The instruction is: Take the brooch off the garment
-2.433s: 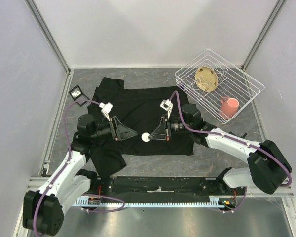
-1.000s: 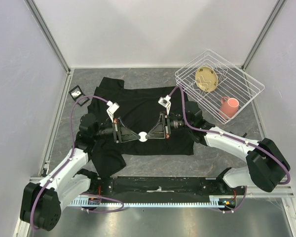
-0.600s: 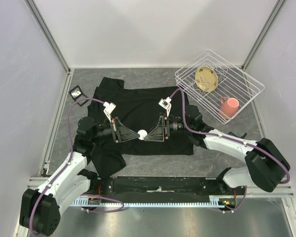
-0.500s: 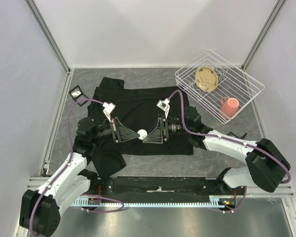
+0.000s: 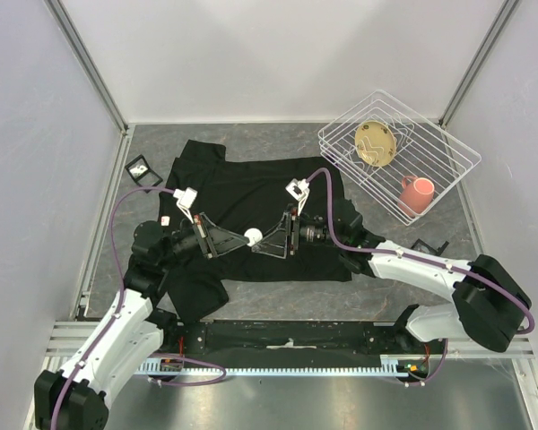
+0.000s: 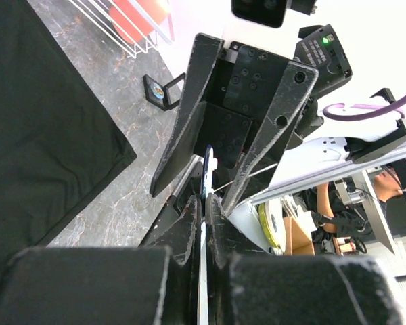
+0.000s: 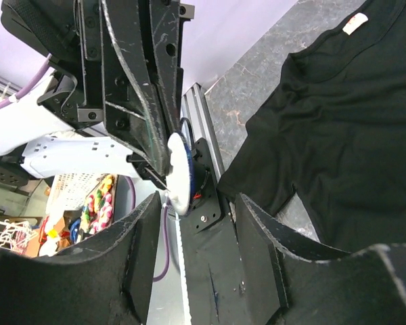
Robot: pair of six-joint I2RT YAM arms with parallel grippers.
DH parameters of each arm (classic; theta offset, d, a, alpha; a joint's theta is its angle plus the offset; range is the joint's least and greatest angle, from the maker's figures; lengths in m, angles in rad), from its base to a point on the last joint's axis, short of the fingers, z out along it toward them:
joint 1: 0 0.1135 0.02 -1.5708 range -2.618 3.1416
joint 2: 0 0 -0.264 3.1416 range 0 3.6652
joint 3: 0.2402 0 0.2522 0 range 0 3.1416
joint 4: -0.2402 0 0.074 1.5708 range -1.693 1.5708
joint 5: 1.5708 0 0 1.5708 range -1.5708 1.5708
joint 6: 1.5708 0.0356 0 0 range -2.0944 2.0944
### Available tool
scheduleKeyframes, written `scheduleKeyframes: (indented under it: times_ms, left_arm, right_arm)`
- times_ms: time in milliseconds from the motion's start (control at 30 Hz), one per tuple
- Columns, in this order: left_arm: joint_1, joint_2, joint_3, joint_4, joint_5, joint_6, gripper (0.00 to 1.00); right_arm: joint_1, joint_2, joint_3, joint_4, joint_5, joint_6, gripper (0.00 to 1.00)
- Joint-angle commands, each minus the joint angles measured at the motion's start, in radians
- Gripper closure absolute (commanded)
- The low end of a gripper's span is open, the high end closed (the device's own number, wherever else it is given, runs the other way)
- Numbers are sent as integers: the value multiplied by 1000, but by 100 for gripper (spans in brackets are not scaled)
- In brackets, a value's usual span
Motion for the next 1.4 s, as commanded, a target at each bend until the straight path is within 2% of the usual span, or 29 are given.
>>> scheduleKeyframes:
  times_ms: [0, 200, 433, 667, 1033, 1200, 1367]
  left_arm:
    - [-3, -12, 5, -30, -32, -11, 98]
    - [-1, -15, 7, -31, -29, 0, 98]
    - [-3, -23, 7, -22, 18, 81, 98]
    - [-3, -46, 5, -22, 43, 149, 98]
    - [-3, -100, 11, -68, 61, 265, 98]
    - [-1, -103, 59, -152, 89, 380, 98]
    - [-3, -114, 74, -160, 98, 402, 98]
  right_arm:
    - [14, 14, 31, 78, 48, 6, 46]
    - [19, 36, 35, 112, 36, 29, 49]
    - [19, 48, 20, 158, 28, 66, 54]
    - [19, 74, 26, 188, -3, 96, 67]
    - [19, 103, 18, 228, 1, 165, 76]
    - [19, 157, 40, 259, -47, 215, 78]
    - [17, 176, 35, 284, -40, 251, 80]
